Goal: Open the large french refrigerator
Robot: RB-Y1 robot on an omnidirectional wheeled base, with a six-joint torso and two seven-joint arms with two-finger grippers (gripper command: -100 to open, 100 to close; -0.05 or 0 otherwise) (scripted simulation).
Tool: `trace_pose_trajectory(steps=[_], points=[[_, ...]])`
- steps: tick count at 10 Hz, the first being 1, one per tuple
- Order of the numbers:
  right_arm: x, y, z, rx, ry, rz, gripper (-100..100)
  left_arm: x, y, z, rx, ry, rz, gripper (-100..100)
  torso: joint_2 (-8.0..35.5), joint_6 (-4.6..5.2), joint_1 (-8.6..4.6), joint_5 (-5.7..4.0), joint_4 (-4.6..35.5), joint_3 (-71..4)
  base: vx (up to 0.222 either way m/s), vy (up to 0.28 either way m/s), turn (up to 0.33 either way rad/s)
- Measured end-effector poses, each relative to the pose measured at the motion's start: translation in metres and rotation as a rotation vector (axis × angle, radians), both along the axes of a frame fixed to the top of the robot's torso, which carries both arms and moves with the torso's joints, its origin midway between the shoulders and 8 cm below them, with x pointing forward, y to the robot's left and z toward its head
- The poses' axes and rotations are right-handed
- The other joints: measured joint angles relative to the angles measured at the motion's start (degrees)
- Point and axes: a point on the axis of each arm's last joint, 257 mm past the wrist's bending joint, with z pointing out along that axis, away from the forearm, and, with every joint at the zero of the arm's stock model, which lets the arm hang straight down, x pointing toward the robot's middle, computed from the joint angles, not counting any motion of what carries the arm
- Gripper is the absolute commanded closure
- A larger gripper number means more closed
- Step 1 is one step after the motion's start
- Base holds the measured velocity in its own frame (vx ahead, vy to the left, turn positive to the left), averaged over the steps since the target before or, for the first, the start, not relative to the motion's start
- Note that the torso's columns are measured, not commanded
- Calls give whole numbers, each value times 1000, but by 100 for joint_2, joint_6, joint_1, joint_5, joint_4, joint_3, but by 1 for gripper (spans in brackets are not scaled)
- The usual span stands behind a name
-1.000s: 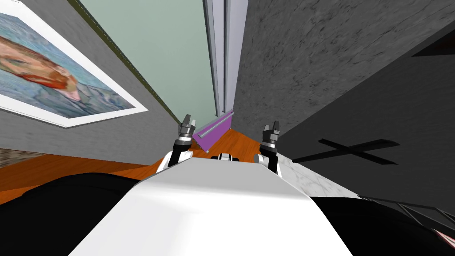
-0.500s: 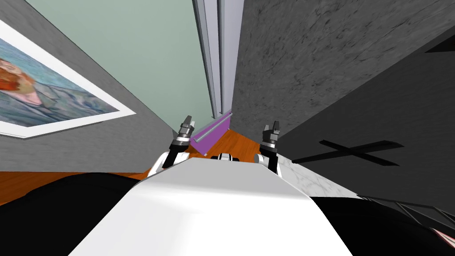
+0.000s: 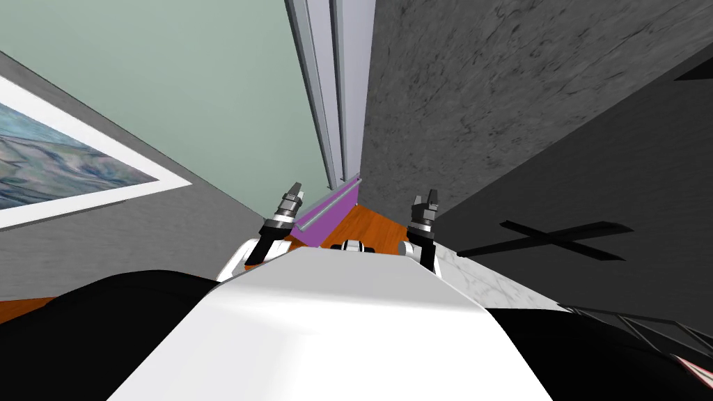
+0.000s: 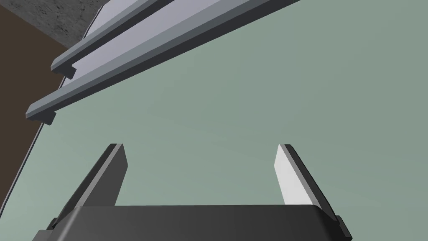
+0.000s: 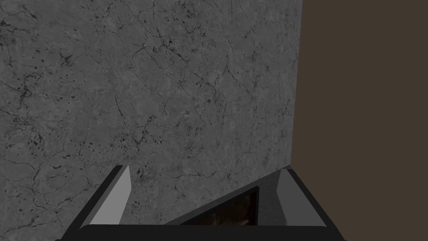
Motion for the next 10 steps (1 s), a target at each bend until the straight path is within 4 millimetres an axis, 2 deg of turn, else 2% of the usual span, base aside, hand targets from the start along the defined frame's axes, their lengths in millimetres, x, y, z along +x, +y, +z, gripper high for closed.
trace_pose_trajectory(steps=[10], points=[[0,0,0,0,0,0,0,-2,17,-32,222,208,36,-100,-1,0,-13,-3,0,0,136,-5,-59]])
